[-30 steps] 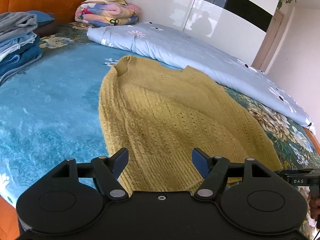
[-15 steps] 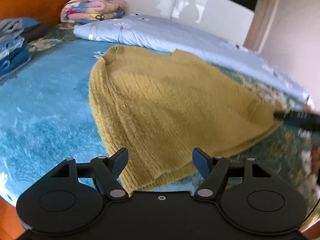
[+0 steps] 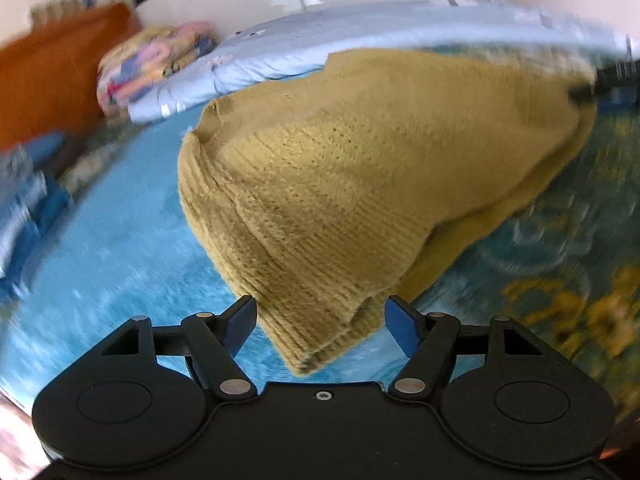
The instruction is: Fold clothes
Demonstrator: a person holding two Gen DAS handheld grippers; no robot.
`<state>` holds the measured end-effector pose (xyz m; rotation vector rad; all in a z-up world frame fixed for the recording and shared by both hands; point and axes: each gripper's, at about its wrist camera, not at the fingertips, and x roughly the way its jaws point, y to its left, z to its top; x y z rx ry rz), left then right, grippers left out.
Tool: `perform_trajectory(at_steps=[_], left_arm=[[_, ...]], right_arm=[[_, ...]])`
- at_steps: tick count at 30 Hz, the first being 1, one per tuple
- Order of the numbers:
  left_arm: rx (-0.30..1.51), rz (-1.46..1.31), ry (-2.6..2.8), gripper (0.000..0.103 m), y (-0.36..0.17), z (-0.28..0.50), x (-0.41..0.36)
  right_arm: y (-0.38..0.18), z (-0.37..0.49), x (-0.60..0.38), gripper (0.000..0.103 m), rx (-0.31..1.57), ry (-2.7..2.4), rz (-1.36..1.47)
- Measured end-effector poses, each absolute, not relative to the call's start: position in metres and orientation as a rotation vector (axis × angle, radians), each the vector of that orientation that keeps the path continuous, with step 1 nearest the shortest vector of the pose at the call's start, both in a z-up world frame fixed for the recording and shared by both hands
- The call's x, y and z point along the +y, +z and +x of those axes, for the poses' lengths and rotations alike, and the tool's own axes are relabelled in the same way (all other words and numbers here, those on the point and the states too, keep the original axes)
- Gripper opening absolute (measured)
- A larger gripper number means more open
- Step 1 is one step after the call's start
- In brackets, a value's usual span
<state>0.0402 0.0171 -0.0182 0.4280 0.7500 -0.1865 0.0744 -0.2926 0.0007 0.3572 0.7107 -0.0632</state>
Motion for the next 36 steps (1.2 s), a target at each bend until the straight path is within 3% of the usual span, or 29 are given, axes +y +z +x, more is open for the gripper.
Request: perform_trajectory(at_steps=[8, 15, 23, 32, 36], left_arm=[[0.641, 0.505, -0.114, 0.069, -0.015, 0.040, 0.016], [0.658, 0.528, -0.082, 0.068, -0.023, 0.044, 0.019], [0.573, 0.576, -0.028, 0.039, -0.021, 0.047, 0.005], [0.564, 0.441, 0.077, 0.038, -0.015, 0.053, 0.026], [0.568, 0.468, 0.046, 0.038, -0.021, 0.054, 0.019]], right_arm=[[-0.005, 0.075, -0.297, 0.062, 0.721, -0.061, 0.384], [-0.008, 0.071, -0.301, 0.063, 0.736, -0.074, 0.383], [-0.010, 0.069, -0.305, 0.063, 0.756, -0.079, 0.391], [-0.016, 0.067, -0.282, 0.063, 0.791, -0.010, 0.350], [-0.014, 0.069, -0.271, 0.053, 0.781, 0.018, 0.327]])
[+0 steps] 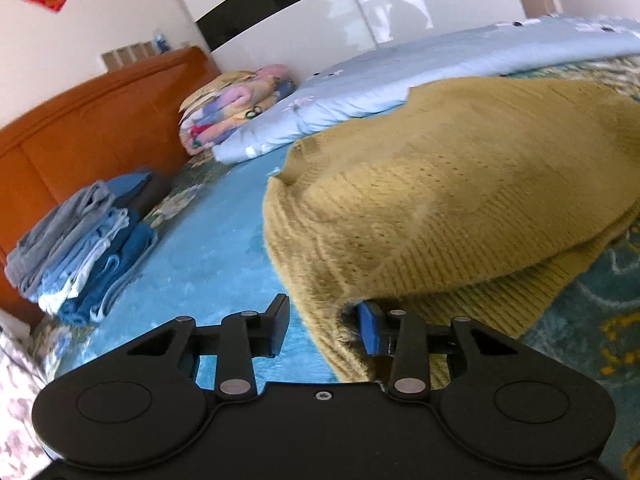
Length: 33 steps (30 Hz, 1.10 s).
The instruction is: Fold clothes
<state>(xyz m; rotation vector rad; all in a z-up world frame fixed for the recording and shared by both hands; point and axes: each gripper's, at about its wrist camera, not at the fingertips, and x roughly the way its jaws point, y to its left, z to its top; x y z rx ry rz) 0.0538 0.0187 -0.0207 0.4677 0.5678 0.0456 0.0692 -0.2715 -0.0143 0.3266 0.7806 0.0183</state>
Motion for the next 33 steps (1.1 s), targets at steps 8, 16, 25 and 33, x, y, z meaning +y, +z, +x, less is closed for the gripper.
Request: perform_trajectory(at_steps=[8, 16, 25, 33], left_arm=[[0.543, 0.401, 0.058, 0.012, -0.014, 0.059, 0.025], [0.387, 0.221, 0.188, 0.009, 0.034, 0.038, 0.058], [0.553, 0.087, 0.199, 0.013, 0.006, 0.027, 0.086], [0.617, -0.047, 0.099, 0.024, -0.003, 0.027, 0.104]], right_arm=[[-0.014, 0.081, -0.260, 0.013, 0.793, 0.024, 0.301], [0.037, 0.066, -0.256, 0.008, 0.610, -0.036, 0.226], [0.008, 0.052, -0.255, 0.008, 0.778, -0.030, 0.222], [-0.010, 0.060, -0.264, 0.012, 0.888, -0.044, 0.283]])
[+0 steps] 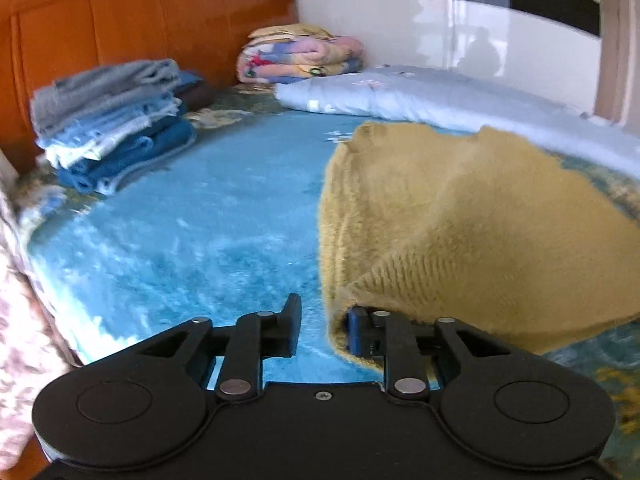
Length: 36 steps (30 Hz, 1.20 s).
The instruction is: Fold clothes
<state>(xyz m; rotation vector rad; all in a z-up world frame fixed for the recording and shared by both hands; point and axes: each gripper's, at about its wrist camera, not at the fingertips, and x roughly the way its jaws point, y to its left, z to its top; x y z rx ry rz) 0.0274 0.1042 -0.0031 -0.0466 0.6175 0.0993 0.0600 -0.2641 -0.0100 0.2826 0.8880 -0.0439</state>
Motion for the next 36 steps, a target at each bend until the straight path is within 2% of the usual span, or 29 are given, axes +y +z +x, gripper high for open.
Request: perform_trajectory(at_steps=[3, 7, 11, 13, 20, 25, 29, 32, 36], left_arm=[[0.604, -0.099, -0.017, 0.032, 0.012, 0.020, 0.113], [0.529, -0.126, -0.140, 0.051, 0.038, 0.004, 0.125], [0.450, -0.198, -0.147, 0.058, 0.059, 0.002, 0.140], [0.449, -0.218, -0.122, 0.062, 0.064, 0.014, 0.144], [0.564, -0.267, -0.048, 0.062, 0.053, 0.082, 0.151], [0.663, -0.261, -0.027, 0.062, 0.025, 0.106, 0.154], [0.684, -0.208, -0.064, 0.062, 0.010, 0.113, 0.157], [0.701, -0.186, -0.091, 0.062, -0.002, 0.113, 0.156], [0.730, -0.216, -0.124, 0.062, -0.018, 0.111, 0.162]], right_arm=[[0.000, 0.058, -0.264, 0.019, 0.900, -0.021, 0.253], [0.025, 0.046, -0.266, 0.030, 0.911, 0.039, 0.201], [0.058, 0.039, -0.277, 0.038, 0.854, 0.063, 0.211], [0.072, 0.045, -0.279, 0.039, 0.802, 0.069, 0.234], [0.083, 0.139, -0.208, 0.039, 0.742, 0.285, 0.272], [0.060, 0.235, -0.118, 0.038, 0.854, 0.504, 0.295], [0.032, 0.309, -0.047, 0.029, 0.992, 0.562, 0.366], [0.019, 0.351, -0.007, 0.029, 1.060, 0.578, 0.398], [0.010, 0.375, 0.038, 0.029, 1.099, 0.591, 0.279]])
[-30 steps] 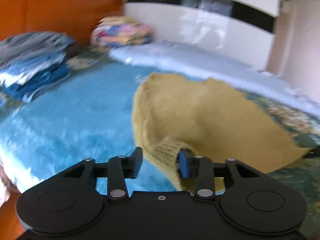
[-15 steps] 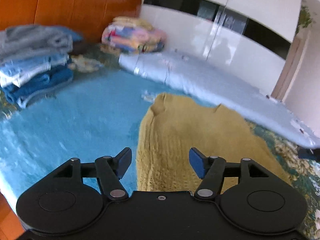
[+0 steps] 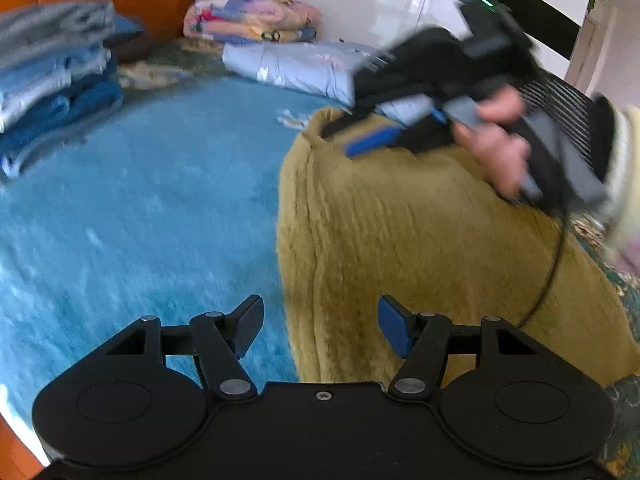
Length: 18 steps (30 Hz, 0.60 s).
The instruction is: Fold clothes
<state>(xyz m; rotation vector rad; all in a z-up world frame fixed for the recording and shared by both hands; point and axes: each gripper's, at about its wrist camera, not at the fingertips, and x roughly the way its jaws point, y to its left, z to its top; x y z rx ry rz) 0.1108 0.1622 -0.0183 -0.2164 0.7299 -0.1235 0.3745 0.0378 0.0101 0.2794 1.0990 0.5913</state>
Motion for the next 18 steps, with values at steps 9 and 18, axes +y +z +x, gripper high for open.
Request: perform_trajectory(at_steps=[9, 18], left_arm=[[0.712, -0.280, -0.182, 0.062, -0.032, 0.104, 0.174], [0.683, -0.277, -0.203, 0.063, -0.032, 0.099, 0.173]], right_arm=[[-0.013, 0.395, 0.065, 0.027, 1.220, 0.478, 0.173], [-0.008, 0.391, 0.101, 0.032, 1.255, 0.365, -0.038]])
